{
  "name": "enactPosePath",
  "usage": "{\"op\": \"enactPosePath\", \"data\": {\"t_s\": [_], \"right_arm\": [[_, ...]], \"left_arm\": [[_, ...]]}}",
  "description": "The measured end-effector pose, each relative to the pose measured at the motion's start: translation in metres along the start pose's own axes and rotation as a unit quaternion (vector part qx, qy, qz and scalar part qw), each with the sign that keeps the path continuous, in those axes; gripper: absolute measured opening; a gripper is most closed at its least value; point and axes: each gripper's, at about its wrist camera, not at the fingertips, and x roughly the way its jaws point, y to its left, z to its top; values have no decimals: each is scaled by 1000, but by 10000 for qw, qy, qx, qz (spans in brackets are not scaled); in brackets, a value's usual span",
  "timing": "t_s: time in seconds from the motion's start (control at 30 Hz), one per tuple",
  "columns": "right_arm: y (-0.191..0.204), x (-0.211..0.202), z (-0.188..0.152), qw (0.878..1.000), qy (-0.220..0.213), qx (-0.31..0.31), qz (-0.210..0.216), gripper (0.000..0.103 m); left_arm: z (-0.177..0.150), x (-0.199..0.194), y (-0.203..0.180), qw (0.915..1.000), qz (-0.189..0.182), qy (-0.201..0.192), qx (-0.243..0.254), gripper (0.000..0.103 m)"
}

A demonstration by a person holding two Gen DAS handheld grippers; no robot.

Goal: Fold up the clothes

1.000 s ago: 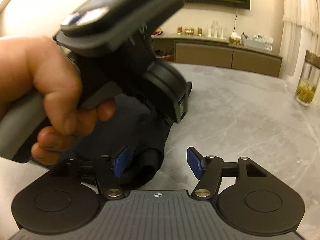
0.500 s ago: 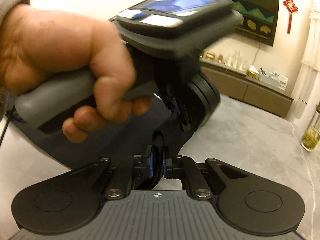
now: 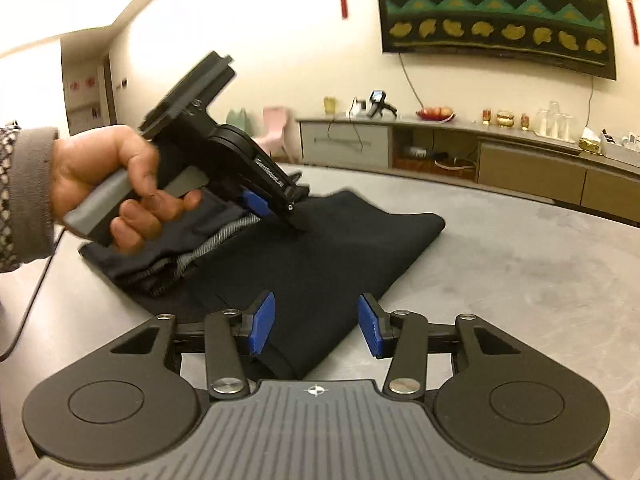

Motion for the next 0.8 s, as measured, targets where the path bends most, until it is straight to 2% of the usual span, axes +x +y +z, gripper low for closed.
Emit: {"op": "enactPosePath", "data": {"t_s": [0.03,0.07,0.1,0.13,0.2,0.3,0.57,0.67,0.73,0.8], "right_arm": [[7,5,0,10000,36,-36,-10,49],[13,7,-1,10000,48,-54,-11,49],[17,10,-1,10000,61,-70,-13,49],[19,13,-1,9999,76,-85,-23,49],[21,21,-3,9998,135,-112,-84,49],[17,37,-4,9995,219,-138,-173,49],[14,61,-18,9958,734,-221,-510,49],[19,58,-11,9955,513,-361,-706,49],[30,53,-1,9966,244,-542,-568,49],[38,61,4,9960,342,-691,-447,46]], "left_arm": [[-4,1,0,10000,-28,-1,16,44],[-6,1,-1,10000,-44,-14,56,40],[-8,1,-1,9999,-59,-31,99,19],[-9,-2,-1,9998,-26,-88,147,11],[-12,-14,5,9996,-24,-275,-27,7],[-25,-20,17,9990,97,-244,-350,7],[-31,-7,10,9987,470,-165,-119,14],[-37,-11,7,9980,591,-201,-68,17],[-43,-14,6,9976,638,-239,-91,18],[-46,-17,6,9974,677,-234,-73,19]]}}
